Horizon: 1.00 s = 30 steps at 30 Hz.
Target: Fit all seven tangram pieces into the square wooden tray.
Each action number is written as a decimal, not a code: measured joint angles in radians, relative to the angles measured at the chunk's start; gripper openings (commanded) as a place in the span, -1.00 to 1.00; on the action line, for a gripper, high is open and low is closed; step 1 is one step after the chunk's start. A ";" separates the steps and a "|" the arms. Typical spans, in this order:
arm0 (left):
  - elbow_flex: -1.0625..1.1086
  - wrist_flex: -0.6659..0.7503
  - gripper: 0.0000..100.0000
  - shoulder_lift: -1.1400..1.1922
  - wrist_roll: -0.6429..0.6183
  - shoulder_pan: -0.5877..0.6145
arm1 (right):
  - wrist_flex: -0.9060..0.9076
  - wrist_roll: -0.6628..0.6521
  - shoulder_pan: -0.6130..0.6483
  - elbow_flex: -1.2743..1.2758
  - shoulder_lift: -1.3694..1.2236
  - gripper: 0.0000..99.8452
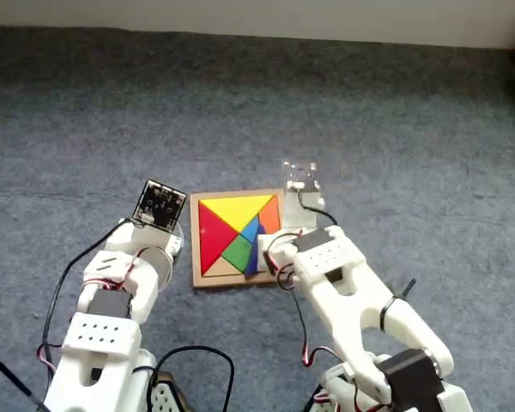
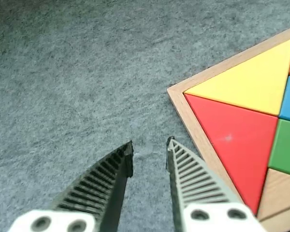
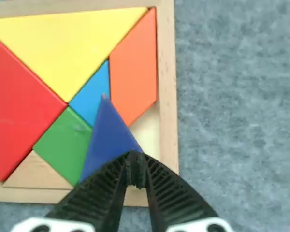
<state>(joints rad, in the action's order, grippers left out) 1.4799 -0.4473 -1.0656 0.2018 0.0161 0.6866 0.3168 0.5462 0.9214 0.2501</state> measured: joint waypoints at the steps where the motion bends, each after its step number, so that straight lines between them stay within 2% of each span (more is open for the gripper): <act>1: 0.000 0.000 -0.74 0.000 0.000 0.000 | 0.000 0.000 0.006 0.000 0.002 -0.99; 11: 0.000 0.000 -0.74 0.000 0.000 -0.018 | 0.000 0.000 0.011 0.026 0.015 -0.99; 19: 0.000 0.000 -0.74 0.000 0.000 -0.018 | -0.017 0.000 -0.020 0.098 0.250 -0.99; 22: 0.000 0.000 -0.74 0.000 0.000 -0.018 | -0.121 0.000 -0.017 0.163 0.316 -0.99; 28: 0.000 0.000 -0.74 0.000 0.000 -0.018 | -0.476 0.000 0.046 0.351 0.334 -0.99; 30: 0.000 0.000 -0.74 0.000 0.000 -0.018 | -0.531 0.000 0.048 0.388 0.334 -0.99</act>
<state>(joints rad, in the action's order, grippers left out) 1.4799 -0.4473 -1.0656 0.2018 -0.0023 0.1557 0.3168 0.5938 1.3096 0.5846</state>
